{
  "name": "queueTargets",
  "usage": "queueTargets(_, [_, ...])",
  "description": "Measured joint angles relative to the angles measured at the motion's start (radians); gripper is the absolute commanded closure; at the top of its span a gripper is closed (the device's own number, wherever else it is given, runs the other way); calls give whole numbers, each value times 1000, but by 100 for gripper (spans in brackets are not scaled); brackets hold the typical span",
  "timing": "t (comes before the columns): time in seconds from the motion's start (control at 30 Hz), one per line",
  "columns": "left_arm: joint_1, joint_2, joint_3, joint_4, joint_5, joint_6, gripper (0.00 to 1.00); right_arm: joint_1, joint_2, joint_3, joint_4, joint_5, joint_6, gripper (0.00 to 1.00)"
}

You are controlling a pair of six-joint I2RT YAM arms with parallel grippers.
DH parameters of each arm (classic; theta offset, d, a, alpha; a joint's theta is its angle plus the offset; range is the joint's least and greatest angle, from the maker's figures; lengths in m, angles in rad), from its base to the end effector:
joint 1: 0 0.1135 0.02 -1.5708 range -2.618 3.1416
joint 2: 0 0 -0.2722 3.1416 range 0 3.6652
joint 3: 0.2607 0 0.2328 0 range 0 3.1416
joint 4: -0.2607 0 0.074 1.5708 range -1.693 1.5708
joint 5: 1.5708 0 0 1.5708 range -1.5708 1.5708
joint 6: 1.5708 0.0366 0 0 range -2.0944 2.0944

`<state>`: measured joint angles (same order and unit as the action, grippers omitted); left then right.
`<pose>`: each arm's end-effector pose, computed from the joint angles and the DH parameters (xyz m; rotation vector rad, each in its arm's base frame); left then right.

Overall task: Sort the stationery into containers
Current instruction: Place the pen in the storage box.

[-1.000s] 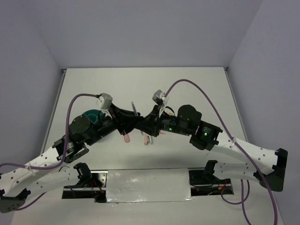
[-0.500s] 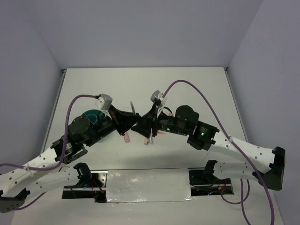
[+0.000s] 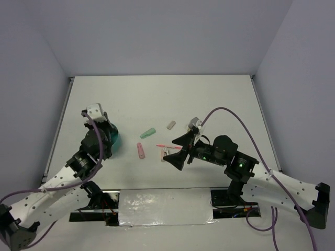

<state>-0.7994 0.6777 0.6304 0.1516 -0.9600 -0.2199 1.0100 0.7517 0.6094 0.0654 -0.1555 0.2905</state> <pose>0.1121 -0.0723 0.3434 -0.3510 1.4708 -0.1141 0.0814 0.1403 0.3184 -0.7408 1.6078 1.0992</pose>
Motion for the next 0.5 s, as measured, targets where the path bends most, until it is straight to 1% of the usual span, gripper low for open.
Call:
queueTargets(0.1, [206, 57, -14, 29, -47, -2, 100, 0, -61, -10, -6, 6, 0, 0])
queueTargets(0.17, [307, 84, -16, 25, -74, -49, 100, 0, -96, -14, -6, 8, 0, 0])
queueTargets(0.23, [378, 113, -16, 17, -104, -109, 100, 0, -123, -23, -6, 8, 0, 0])
queueTargets(0.3, [404, 137, -21, 10, -120, -154, 100, 0, -142, -32, -14, 9, 0, 0])
queueTargets(0.5, [412, 139, -92, 5, -120, -244, 100, 0, -168, -57, -33, 13, 0, 0])
